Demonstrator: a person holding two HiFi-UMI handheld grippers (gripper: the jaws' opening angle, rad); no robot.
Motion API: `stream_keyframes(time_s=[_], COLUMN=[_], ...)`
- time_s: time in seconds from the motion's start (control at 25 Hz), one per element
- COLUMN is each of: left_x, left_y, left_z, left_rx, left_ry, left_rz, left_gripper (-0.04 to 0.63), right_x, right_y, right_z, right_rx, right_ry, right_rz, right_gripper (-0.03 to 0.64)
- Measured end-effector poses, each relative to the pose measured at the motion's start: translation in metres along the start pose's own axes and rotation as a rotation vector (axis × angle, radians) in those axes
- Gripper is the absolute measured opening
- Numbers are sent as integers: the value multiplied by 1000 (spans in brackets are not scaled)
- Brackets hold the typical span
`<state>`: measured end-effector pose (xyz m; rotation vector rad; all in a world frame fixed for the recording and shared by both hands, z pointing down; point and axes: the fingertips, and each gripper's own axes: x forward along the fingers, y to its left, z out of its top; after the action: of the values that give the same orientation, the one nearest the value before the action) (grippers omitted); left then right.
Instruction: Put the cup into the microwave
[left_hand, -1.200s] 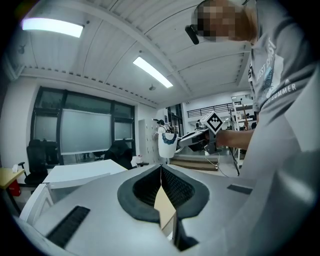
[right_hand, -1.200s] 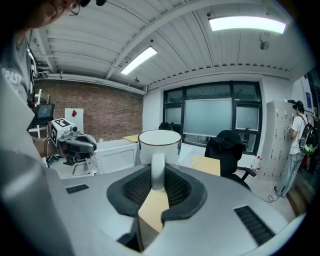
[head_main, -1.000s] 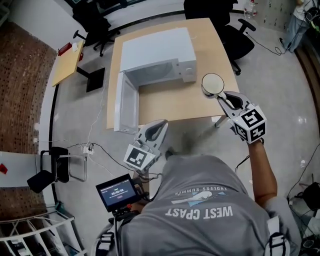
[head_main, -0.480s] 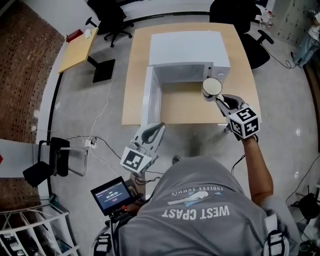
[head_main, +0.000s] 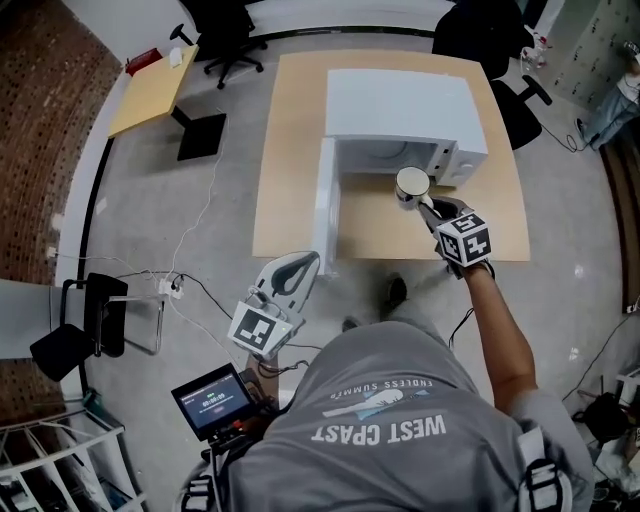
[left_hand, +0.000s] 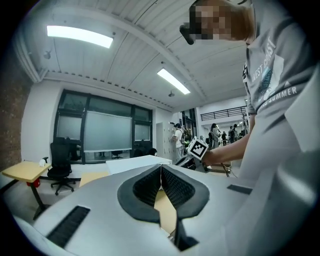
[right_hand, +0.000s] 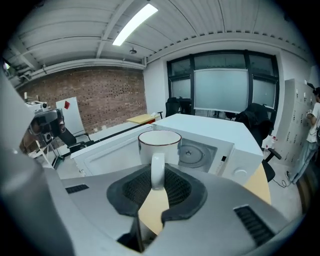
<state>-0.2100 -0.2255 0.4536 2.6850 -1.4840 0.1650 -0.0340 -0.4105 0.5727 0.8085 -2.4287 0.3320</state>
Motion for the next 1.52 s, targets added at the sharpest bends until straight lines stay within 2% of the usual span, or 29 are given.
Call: stream_keyframes(time_s=[0.24, 0.36, 0.56, 0.72, 1.04, 1.24, 1.36, 1.44, 1.52], left_x=[3, 8, 17, 26, 51, 51, 38, 36, 40], left_y=[43, 56, 86, 98, 126, 146, 158, 169, 173], left_z=[-16, -13, -23, -45, -62, -61, -60, -62, -60], left_rx=[-29, -65, -78, -94, -137, -171, -197, -216, -215], left_ry=[69, 65, 101, 127, 143, 161, 210, 253, 243], left_rz=[67, 103, 169, 191, 223, 233, 236, 223, 212], left_gripper=[21, 21, 21, 21, 21, 21, 21, 21, 21], right_x=[87, 129, 191, 227, 273, 293, 304, 311, 306], right_y=[-33, -55, -90, -110, -138, -137, -124, -134, -149], right_z=[-5, -15, -20, -16, -6, 15, 23, 31, 35], right_rx=[40, 48, 78, 63, 46, 39, 38, 31, 35], right_ry=[80, 113, 126, 86, -31, -78, -85, -102, -127], right_rz=[-13, -22, -52, -82, -125, -128, -111, -132, -171], right_gripper=[69, 69, 69, 69, 69, 69, 69, 69, 69])
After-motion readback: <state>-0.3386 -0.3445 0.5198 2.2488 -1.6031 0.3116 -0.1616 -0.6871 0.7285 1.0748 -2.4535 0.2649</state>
